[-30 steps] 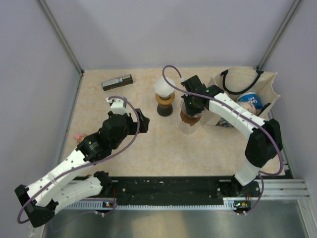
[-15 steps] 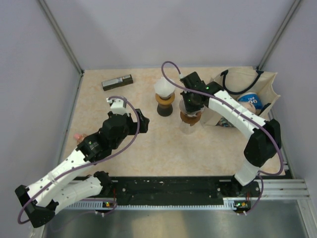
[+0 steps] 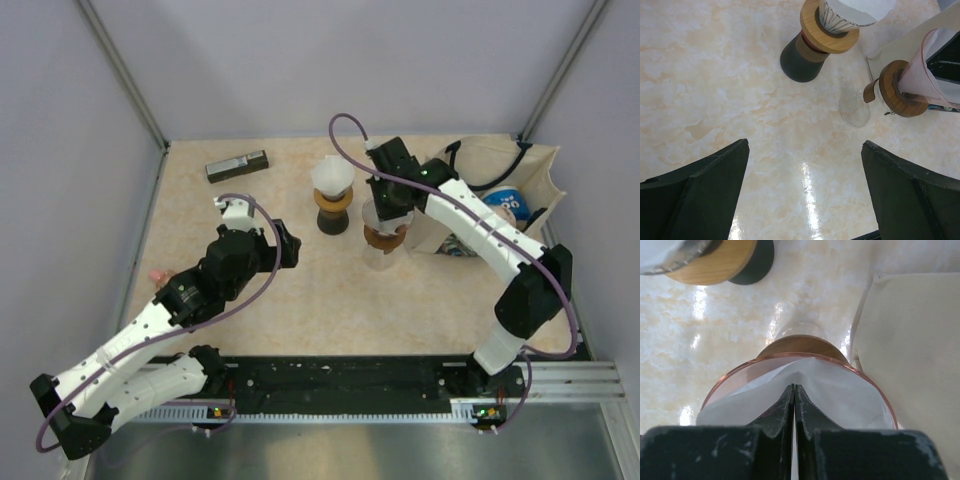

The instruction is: Place the coffee filter in the dripper

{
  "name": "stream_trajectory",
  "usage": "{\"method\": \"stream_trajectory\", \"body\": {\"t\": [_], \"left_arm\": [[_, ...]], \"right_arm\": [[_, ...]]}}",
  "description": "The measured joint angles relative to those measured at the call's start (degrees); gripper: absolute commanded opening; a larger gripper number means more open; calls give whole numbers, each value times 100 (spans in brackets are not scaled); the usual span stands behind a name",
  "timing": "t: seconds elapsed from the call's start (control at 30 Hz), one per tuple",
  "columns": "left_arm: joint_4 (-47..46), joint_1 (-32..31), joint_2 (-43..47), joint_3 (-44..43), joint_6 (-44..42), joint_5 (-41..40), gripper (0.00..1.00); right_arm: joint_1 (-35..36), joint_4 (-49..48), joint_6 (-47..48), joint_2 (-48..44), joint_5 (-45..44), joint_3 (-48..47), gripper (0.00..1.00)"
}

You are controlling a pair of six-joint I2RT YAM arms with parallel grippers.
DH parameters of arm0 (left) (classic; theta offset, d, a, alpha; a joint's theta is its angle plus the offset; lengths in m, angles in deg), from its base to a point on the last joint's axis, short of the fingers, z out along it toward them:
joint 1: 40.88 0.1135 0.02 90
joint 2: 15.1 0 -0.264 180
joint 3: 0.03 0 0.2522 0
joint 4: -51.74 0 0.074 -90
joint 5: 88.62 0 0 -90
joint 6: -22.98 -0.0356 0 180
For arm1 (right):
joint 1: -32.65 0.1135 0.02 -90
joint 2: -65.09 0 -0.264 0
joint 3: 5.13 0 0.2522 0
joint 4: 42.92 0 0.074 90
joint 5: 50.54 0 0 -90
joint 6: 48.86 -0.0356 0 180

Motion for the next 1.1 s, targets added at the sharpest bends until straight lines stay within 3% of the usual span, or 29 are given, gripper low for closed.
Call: {"method": "stream_trajectory", "body": {"t": [0.13, 0.2, 0.3, 0.33, 0.37, 0.53, 0.73, 0.9, 1.1], "left_arm": [[0, 7, 0, 0, 0, 13, 99], [0, 9, 0, 0, 0, 22, 99], [4, 17, 31, 0, 0, 59, 99], [2, 20, 52, 0, 0, 63, 99], [4, 20, 70, 0, 0, 68, 99], [210, 28, 216, 0, 76, 31, 99], [658, 46, 474, 0, 313, -227, 99], [1189, 61, 719, 0, 614, -490, 99], [1685, 61, 1078, 81, 966, -778, 99]], "right_arm": [[0, 90, 4, -118, -70, -256, 4], [0, 96, 2, -264, -146, -363, 12], [0, 57, -22, -660, -326, -396, 53], [0, 13, -28, -857, -389, -378, 81], [0, -50, -26, -1071, -450, -348, 99], [31, -1263, -160, -3220, -1187, 1161, 99], [31, -1698, -304, -5167, -2199, 2664, 99], [31, -1875, -295, -6041, -2258, 3228, 99], [31, -1871, -304, -6395, -2015, 3576, 99]]}}
